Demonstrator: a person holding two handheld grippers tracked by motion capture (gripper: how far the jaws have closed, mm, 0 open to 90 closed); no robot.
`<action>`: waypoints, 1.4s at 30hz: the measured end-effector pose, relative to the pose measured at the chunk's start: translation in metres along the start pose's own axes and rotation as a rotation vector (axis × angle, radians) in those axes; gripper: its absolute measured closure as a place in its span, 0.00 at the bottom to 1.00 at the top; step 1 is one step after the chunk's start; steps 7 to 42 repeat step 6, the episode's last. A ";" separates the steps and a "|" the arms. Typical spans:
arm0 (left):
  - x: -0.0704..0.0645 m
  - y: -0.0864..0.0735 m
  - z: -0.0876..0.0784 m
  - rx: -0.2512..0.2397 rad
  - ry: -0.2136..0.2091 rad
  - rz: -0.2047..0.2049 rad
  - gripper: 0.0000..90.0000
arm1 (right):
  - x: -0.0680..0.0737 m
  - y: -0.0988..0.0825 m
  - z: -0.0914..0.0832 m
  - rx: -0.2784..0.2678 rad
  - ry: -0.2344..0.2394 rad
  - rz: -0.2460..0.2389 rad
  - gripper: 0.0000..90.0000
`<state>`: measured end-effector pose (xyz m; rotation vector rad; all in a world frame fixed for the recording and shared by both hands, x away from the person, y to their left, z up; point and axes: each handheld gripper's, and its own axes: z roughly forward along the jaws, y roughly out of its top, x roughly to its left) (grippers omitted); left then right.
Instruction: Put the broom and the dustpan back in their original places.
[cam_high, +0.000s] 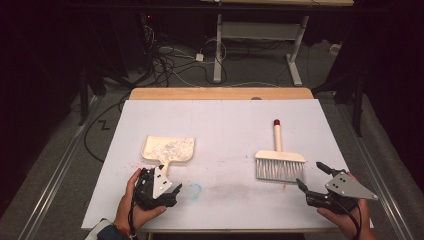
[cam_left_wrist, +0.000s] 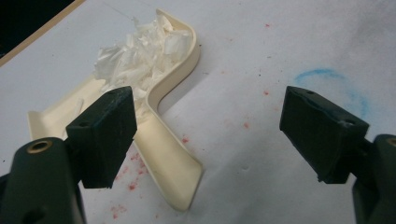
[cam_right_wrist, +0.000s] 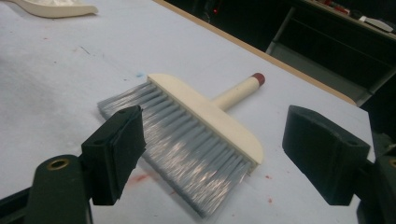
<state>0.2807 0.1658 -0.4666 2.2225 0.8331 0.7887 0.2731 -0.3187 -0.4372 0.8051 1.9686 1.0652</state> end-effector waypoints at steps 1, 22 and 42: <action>0.000 0.000 0.000 -0.003 -0.001 -0.003 0.20 | -0.001 0.000 0.000 0.000 -0.002 0.007 0.24; -0.002 0.000 0.002 0.008 0.004 0.015 0.20 | 0.001 -0.001 0.002 0.009 0.002 -0.008 0.24; -0.002 0.000 0.002 0.008 0.004 0.015 0.20 | 0.001 -0.001 0.002 0.009 0.002 -0.008 0.24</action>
